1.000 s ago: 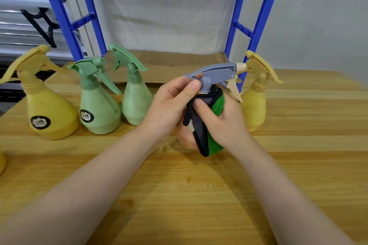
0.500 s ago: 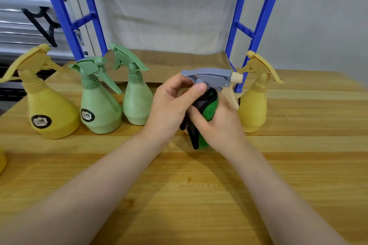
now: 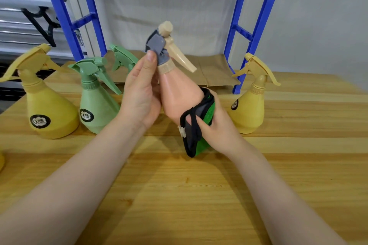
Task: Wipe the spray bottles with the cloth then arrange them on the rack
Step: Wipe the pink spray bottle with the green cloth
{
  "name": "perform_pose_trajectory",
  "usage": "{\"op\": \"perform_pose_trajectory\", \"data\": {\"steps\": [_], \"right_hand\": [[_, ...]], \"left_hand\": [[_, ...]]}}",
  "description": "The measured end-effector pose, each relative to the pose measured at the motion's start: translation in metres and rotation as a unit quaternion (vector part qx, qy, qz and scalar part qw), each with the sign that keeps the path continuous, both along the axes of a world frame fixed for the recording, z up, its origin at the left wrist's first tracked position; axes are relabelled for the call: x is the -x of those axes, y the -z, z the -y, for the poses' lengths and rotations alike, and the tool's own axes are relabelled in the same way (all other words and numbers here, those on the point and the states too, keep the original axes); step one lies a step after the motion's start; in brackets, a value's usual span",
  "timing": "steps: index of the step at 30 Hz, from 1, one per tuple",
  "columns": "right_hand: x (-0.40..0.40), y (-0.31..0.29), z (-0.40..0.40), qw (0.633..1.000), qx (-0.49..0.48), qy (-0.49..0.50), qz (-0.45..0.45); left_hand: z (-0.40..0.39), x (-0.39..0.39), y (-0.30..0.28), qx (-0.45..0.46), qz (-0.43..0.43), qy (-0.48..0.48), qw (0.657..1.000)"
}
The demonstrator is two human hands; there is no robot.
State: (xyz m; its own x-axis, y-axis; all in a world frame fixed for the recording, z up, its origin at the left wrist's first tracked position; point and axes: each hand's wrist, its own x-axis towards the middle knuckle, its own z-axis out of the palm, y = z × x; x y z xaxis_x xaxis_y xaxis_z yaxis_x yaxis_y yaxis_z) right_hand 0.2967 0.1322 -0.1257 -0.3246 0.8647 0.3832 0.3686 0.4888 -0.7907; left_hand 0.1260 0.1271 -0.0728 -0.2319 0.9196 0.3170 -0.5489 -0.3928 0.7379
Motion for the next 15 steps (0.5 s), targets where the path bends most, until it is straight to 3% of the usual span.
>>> {"op": "perform_pose_trajectory", "data": {"steps": [6,15], "right_hand": [[0.002,-0.008,0.007,0.999,0.011,-0.01,-0.029],[0.002,-0.019,0.013,1.0,-0.006,-0.016,-0.02]], "left_hand": [[0.0,-0.003,0.006,0.015,-0.034,0.037,0.999],[0.009,-0.02,0.02,-0.034,-0.212,0.122,0.969]]}}
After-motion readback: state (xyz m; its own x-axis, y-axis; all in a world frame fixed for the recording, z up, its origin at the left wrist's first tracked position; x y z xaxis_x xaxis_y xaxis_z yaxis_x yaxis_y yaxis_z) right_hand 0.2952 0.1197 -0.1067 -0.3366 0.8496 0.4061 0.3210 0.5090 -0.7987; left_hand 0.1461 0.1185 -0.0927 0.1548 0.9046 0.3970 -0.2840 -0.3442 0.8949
